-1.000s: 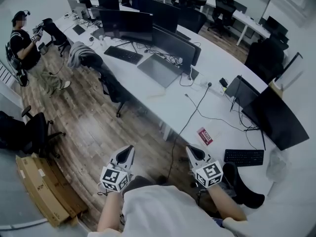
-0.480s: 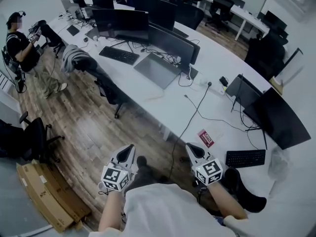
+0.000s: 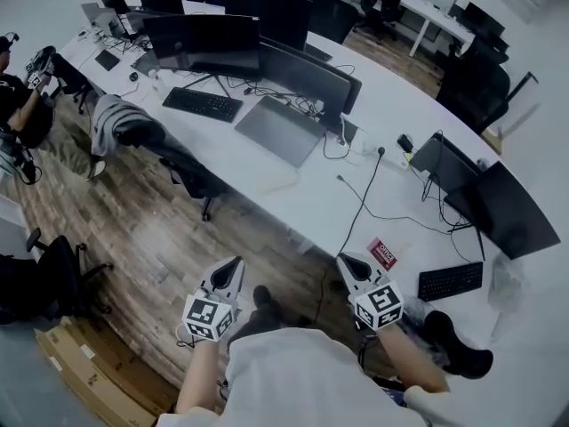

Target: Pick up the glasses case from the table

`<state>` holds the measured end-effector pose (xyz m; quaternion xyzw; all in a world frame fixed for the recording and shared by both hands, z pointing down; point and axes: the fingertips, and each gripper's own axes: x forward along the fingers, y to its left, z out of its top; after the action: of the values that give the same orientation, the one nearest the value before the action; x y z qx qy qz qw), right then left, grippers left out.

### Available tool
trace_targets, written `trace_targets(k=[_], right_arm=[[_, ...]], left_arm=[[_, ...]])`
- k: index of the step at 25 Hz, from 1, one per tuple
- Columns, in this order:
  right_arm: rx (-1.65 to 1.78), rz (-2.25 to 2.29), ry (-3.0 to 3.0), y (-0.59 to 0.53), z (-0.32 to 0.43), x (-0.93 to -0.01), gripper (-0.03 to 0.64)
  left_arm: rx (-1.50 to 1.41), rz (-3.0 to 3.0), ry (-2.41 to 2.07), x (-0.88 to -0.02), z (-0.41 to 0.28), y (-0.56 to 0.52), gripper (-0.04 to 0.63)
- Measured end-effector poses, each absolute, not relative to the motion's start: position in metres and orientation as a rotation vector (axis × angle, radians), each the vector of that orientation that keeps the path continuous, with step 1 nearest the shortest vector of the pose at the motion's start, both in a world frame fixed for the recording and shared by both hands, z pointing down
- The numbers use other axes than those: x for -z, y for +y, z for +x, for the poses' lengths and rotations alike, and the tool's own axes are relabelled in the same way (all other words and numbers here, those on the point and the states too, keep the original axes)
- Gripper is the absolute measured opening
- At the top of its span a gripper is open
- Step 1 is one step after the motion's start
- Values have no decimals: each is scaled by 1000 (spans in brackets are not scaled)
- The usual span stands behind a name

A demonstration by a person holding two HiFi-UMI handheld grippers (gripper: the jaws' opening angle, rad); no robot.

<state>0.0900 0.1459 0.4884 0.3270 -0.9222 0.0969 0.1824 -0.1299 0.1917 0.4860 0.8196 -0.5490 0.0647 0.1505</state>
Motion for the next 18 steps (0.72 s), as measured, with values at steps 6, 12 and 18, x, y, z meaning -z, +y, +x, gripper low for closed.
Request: trace_targets(k=[6, 12, 18], right_arm=[[-277, 990, -2547, 116, 46, -490, -2], [-288, 1037, -2503, 98, 15, -492, -2], [-303, 1061, -2472, 78, -1, -495, -2]], left_arm=[[-228, 2410, -1490, -493, -177, 150, 9], [-248, 2441, -1410, -503, -207, 117, 9], [-247, 2448, -1368, -510, -222, 92, 10]])
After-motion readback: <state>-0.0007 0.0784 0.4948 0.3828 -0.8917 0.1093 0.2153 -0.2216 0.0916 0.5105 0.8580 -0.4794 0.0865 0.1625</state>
